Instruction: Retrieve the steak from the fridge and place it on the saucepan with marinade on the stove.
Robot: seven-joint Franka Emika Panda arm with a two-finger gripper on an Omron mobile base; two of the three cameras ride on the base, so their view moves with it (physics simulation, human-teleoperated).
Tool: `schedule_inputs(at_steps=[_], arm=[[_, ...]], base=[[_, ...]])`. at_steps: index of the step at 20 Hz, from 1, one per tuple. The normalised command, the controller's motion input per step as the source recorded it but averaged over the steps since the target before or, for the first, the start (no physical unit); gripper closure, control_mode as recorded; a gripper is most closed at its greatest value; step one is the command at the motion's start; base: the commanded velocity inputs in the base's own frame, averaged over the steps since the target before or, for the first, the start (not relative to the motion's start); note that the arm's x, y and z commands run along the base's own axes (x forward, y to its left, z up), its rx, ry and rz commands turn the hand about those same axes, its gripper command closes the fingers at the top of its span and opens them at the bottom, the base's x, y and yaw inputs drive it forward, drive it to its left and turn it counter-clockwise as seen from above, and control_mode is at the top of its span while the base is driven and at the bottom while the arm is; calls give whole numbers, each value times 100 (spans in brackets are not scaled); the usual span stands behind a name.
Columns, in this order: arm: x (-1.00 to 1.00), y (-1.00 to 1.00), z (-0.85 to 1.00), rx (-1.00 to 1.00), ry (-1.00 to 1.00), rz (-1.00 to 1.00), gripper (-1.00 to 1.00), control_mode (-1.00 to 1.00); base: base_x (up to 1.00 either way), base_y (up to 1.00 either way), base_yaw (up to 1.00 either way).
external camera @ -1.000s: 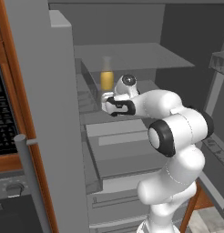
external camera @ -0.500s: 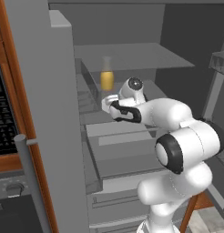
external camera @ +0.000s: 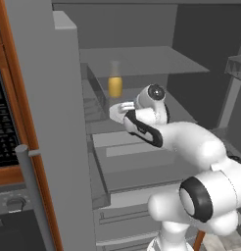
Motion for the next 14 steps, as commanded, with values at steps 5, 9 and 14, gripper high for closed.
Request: schedule_inputs(at_steps=[5, 9, 14], arm=[[-79, -12, 31, 0, 1, 0, 100, -100], [-88, -18, 5, 0, 0, 0, 100, -100], [-90, -12, 50, 0, 5, 0, 100, -100]], base=[[0, 0, 0], [0, 0, 0], [0, 0, 0]])
